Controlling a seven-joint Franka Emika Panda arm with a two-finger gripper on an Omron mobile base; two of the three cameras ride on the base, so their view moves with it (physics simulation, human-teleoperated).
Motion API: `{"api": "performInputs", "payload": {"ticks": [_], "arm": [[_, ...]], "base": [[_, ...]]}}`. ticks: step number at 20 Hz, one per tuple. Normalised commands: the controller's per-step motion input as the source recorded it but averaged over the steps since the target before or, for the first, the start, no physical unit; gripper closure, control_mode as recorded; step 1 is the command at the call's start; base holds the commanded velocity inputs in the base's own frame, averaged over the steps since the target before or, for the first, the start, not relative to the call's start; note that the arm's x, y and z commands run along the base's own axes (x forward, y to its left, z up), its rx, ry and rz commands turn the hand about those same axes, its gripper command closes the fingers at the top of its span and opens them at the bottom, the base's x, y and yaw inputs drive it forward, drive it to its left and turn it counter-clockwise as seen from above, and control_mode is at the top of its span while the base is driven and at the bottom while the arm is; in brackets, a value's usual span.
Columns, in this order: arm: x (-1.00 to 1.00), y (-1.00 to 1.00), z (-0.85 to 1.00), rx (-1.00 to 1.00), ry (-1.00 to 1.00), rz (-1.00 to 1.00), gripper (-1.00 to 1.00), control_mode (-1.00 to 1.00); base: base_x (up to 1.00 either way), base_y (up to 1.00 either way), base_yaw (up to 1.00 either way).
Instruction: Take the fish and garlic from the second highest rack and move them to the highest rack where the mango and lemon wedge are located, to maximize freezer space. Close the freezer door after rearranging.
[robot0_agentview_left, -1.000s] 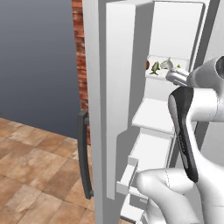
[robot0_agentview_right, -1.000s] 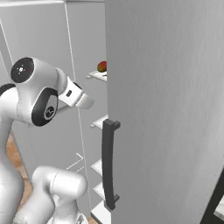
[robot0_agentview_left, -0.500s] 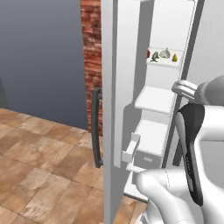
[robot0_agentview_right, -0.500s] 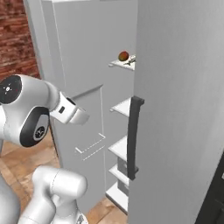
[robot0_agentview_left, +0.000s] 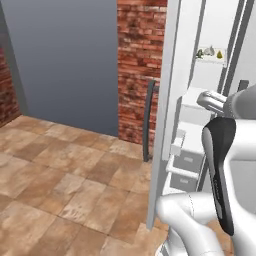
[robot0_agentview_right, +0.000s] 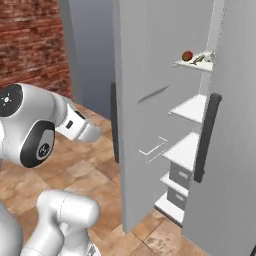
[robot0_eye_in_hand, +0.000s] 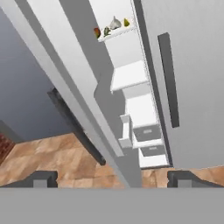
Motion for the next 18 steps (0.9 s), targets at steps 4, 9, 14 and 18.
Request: {"api": "performInputs", "payload": {"ticks": [4, 9, 14, 18], "arm": [[0.00, 0.00, 0.00, 0.00, 0.00, 0.00, -1.00, 1.00], [0.00, 0.00, 0.00, 0.00, 0.00, 0.00, -1.00, 1.00], [0.00, 0.00, 0.00, 0.00, 0.00, 0.00, -1.00, 1.00], [0.00, 0.00, 0.00, 0.00, 0.00, 0.00, -1.00, 1.00]], "base": [[0.00, 1.00, -0.33], [0.36, 0.99, -0.58], [0.44, 0.99, -0.61], [0.44, 1.00, -0.62]]}}
